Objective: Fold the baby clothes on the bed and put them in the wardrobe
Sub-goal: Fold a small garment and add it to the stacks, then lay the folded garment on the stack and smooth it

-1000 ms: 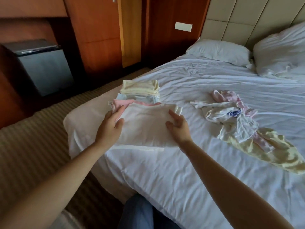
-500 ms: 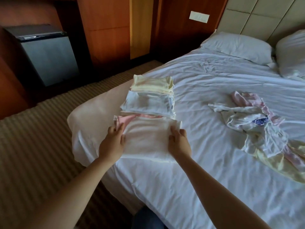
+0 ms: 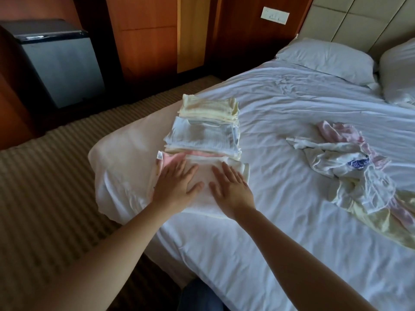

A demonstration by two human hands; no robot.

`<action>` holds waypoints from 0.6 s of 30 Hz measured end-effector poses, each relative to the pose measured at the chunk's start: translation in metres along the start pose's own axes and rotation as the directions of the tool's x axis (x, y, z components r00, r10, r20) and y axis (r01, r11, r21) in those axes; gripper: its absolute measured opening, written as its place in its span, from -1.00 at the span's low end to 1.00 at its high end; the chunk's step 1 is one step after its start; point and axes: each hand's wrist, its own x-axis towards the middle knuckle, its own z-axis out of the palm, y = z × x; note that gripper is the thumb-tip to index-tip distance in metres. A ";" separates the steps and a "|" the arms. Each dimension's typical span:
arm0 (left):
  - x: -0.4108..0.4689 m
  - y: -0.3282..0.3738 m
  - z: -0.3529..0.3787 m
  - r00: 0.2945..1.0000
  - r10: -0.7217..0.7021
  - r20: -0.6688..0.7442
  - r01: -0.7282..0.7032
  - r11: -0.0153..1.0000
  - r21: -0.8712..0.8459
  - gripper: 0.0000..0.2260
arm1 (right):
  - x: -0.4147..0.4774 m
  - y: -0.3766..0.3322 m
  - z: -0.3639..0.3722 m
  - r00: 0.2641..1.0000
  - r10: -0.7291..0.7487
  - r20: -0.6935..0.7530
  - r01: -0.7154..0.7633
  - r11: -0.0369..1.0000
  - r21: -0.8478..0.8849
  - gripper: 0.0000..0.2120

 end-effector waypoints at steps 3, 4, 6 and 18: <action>0.000 0.003 -0.002 1.000 -0.019 -0.007 0.019 0.999 -0.045 -0.31 | 0.004 0.004 0.007 1.000 -0.002 0.003 0.002 1.000 0.013 -0.26; 0.002 0.005 -0.004 0.999 -0.028 0.022 0.030 0.997 -0.070 -0.28 | 0.008 0.005 0.006 1.000 -0.002 0.024 0.002 1.000 0.021 -0.28; 0.006 0.004 -0.006 0.996 -0.035 0.085 0.044 0.994 -0.096 -0.22 | 0.016 0.008 0.002 0.994 -0.004 0.107 0.001 0.999 0.032 -0.38; -0.029 0.097 -0.063 0.997 0.009 0.080 0.013 0.961 -0.275 -0.56 | -0.070 0.049 -0.076 0.999 0.003 0.040 -0.006 0.998 0.056 -0.51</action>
